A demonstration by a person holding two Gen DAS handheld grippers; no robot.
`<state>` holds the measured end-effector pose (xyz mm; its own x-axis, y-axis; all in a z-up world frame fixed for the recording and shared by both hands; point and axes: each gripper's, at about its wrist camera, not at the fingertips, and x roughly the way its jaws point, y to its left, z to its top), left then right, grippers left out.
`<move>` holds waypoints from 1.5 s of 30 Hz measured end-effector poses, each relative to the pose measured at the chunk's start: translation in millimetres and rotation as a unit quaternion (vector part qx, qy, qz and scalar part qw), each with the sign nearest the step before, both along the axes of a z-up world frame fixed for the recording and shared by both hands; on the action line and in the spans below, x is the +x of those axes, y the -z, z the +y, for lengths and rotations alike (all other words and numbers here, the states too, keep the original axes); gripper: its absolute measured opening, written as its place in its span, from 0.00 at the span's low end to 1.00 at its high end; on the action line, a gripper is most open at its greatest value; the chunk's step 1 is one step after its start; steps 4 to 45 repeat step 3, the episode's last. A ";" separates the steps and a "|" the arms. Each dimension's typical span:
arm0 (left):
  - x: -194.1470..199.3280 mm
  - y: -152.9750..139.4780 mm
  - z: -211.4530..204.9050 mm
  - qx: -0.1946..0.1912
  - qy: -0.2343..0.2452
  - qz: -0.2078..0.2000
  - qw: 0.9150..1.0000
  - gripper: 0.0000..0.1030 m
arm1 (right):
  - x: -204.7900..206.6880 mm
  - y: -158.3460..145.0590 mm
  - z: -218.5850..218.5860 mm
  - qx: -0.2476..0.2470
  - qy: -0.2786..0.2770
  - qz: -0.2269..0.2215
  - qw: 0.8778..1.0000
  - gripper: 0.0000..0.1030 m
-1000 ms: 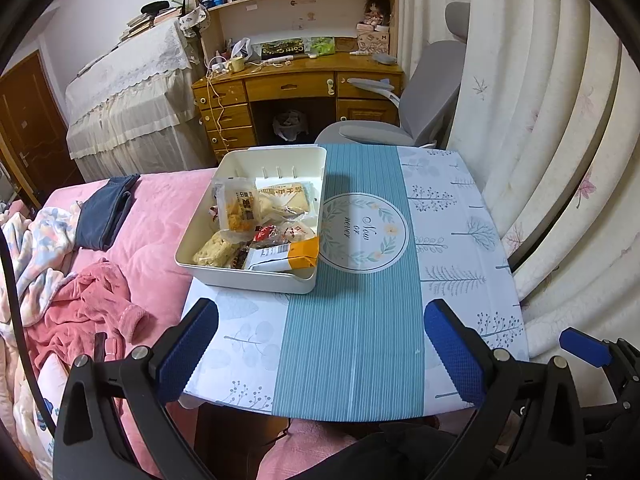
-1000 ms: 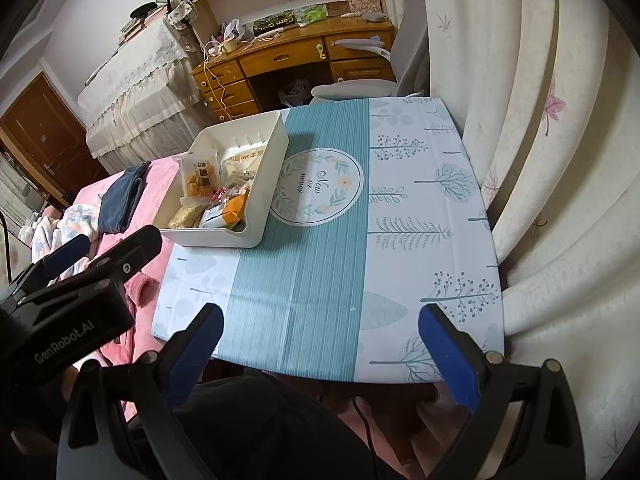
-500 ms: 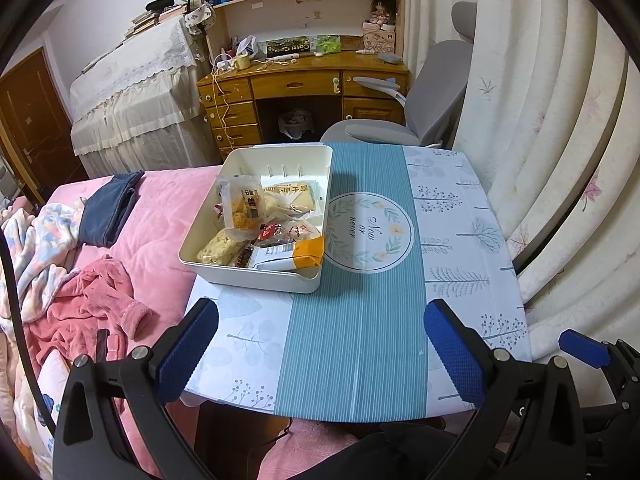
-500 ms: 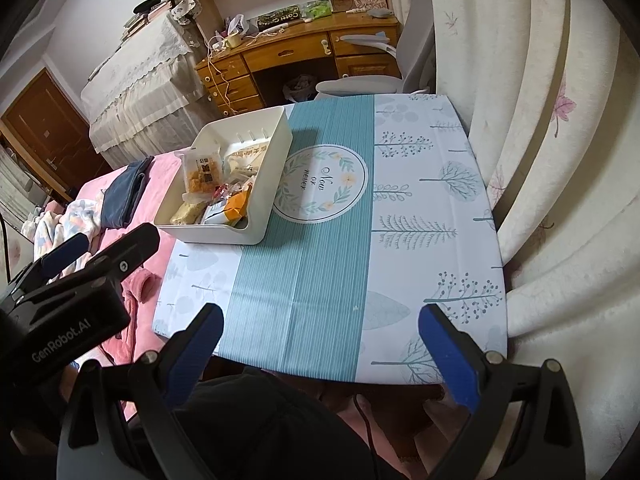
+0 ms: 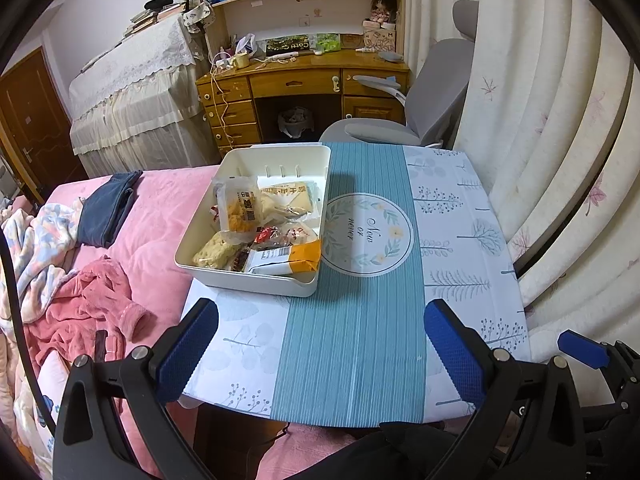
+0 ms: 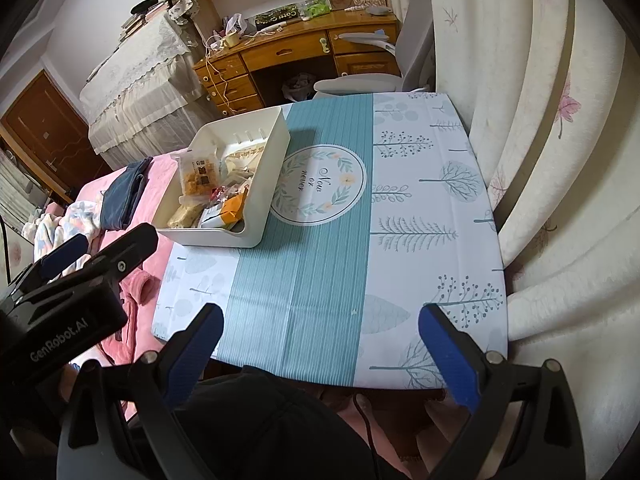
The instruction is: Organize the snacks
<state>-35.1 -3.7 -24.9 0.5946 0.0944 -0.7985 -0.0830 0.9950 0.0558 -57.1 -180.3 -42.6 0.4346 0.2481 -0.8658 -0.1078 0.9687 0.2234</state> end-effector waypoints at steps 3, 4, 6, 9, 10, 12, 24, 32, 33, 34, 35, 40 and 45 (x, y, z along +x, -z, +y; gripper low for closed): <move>0.8 -0.4 0.2 0.001 0.000 0.000 1.000 0.99 | 0.9 0.4 -0.3 0.000 0.000 0.001 1.000 0.96; 0.8 -0.4 0.2 0.001 0.000 0.000 1.000 0.99 | 0.9 0.4 -0.3 0.000 0.000 0.001 1.000 0.96; 0.8 -0.4 0.2 0.001 0.000 0.000 1.000 0.99 | 0.9 0.4 -0.3 0.000 0.000 0.001 1.000 0.96; 0.8 -0.4 0.2 0.001 0.000 0.000 1.000 0.99 | 0.9 0.4 -0.3 0.000 0.000 0.001 1.000 0.96; 0.8 -0.4 0.2 0.001 0.000 0.000 1.000 0.99 | 0.9 0.4 -0.3 0.000 0.000 0.001 1.000 0.96; 0.8 -0.4 0.2 0.001 0.000 0.000 1.000 0.99 | 0.9 0.4 -0.3 0.000 0.000 0.001 1.000 0.96; 0.8 -0.4 0.2 0.001 0.000 0.000 1.000 0.99 | 0.9 0.4 -0.3 0.000 0.000 0.001 1.000 0.96; 0.8 -0.4 0.2 0.001 0.000 0.000 1.000 0.99 | 0.9 0.4 -0.3 0.000 0.000 0.001 1.000 0.96; 0.8 -0.4 0.2 0.001 0.000 0.000 1.000 0.99 | 0.9 0.4 -0.3 0.000 0.000 0.001 1.000 0.96; 0.8 -0.4 0.2 0.001 0.000 0.000 1.000 0.99 | 0.9 0.4 -0.3 0.000 0.000 0.001 1.000 0.96; 0.8 -0.4 0.2 0.001 0.000 0.000 1.000 0.99 | 0.9 0.4 -0.3 0.000 0.000 0.001 1.000 0.96; 0.8 -0.4 0.2 0.001 0.000 0.000 1.000 0.99 | 0.9 0.4 -0.3 0.000 0.000 0.001 1.000 0.96; 0.8 -0.4 0.2 0.001 0.000 0.000 1.000 0.99 | 0.9 0.4 -0.3 0.000 0.000 0.001 1.000 0.96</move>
